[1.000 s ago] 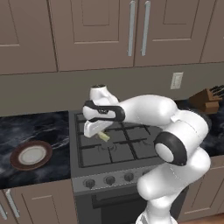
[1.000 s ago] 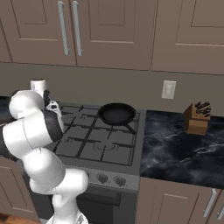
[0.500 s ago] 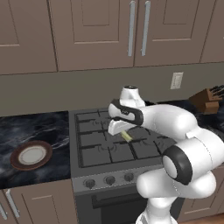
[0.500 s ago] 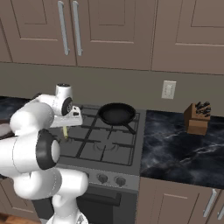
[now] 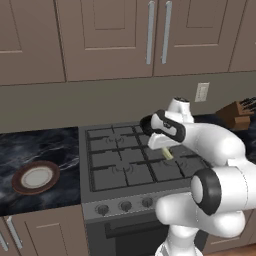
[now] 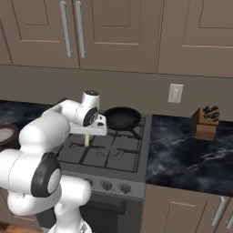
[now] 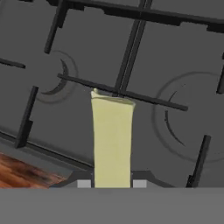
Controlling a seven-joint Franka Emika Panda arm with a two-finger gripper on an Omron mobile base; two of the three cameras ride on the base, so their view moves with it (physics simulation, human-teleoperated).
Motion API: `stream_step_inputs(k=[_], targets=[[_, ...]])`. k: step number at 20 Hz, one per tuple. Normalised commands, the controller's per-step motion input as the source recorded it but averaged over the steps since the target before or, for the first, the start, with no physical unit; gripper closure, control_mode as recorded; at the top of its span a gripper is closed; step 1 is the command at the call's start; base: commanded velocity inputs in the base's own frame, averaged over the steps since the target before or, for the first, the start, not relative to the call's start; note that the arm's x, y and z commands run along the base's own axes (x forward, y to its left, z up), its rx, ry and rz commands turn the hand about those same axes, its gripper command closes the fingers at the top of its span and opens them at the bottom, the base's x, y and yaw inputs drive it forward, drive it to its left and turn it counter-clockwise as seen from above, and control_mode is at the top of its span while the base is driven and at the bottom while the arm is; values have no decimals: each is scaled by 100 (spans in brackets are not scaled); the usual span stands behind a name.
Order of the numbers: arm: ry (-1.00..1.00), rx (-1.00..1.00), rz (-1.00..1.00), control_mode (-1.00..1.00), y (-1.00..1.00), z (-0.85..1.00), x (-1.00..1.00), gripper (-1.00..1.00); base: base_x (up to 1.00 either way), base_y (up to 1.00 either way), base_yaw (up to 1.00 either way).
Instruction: Pick up the butter stick and place it in the pan. Then turn on the burner for the pan.
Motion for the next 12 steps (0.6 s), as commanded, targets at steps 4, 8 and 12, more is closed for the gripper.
stream_step_inputs(k=[4,8,12], targets=[[3,0,-17,-100,-64,31,24,100,0,0,0],[6,0,-14,-100,-51,24,28,100,0,0,0],[6,0,-13,-100,-44,11,29,100,0,0,0]])
